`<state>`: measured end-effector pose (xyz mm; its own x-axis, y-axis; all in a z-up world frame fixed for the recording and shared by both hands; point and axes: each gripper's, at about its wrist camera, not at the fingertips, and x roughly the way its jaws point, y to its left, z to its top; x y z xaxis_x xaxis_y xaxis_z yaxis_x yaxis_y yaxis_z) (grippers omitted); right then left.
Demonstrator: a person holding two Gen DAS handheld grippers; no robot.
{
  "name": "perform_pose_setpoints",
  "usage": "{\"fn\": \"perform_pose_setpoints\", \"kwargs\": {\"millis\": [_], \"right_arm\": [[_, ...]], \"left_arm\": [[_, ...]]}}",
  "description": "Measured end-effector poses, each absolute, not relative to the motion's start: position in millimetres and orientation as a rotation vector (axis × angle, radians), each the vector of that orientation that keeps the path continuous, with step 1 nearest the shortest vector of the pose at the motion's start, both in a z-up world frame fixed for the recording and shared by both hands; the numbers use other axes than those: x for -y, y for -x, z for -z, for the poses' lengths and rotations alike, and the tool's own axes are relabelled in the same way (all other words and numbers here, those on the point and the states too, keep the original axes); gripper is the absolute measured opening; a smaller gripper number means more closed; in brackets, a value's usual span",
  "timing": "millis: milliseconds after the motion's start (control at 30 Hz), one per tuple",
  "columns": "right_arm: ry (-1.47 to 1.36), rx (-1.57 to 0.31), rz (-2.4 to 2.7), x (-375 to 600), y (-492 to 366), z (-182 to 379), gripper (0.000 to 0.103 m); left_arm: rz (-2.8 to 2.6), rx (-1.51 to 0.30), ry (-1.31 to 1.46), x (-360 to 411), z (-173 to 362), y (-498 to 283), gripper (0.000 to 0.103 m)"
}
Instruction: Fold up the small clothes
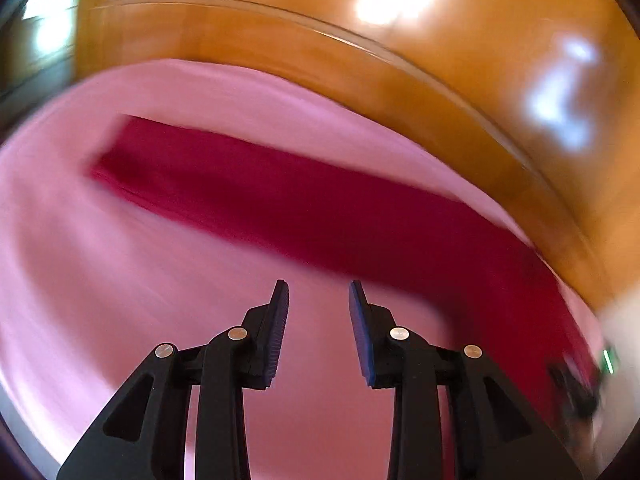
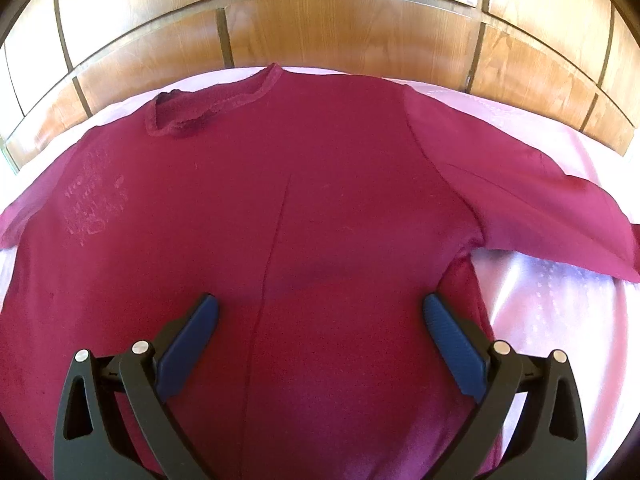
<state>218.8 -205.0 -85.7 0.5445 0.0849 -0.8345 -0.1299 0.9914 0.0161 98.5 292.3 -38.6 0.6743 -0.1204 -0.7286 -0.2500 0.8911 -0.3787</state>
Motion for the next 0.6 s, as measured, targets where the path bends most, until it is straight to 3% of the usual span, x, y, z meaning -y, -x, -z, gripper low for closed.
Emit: {"fn": "perform_pose_setpoints", "kwargs": {"millis": [133,233,500,600], "right_arm": [[0.026,-0.957,-0.112,224.2,-193.2,65.7,0.099],[-0.012,-0.963,-0.108,251.3,-164.2,58.1,0.081],[-0.05,-1.036,-0.12,291.3,-83.1,67.2,0.073],[-0.057,-1.037,-0.149,289.6,-60.5,64.9,0.059]], "left_arm": [[0.135,-0.901,0.402,-222.7,45.1,-68.6,0.029],[0.181,-0.954,0.35,-193.5,58.7,-48.7,0.029],[0.204,-0.978,0.391,-181.0,66.9,-34.4,0.029],[0.204,-0.974,0.376,-167.8,70.9,-16.5,0.029]]}}
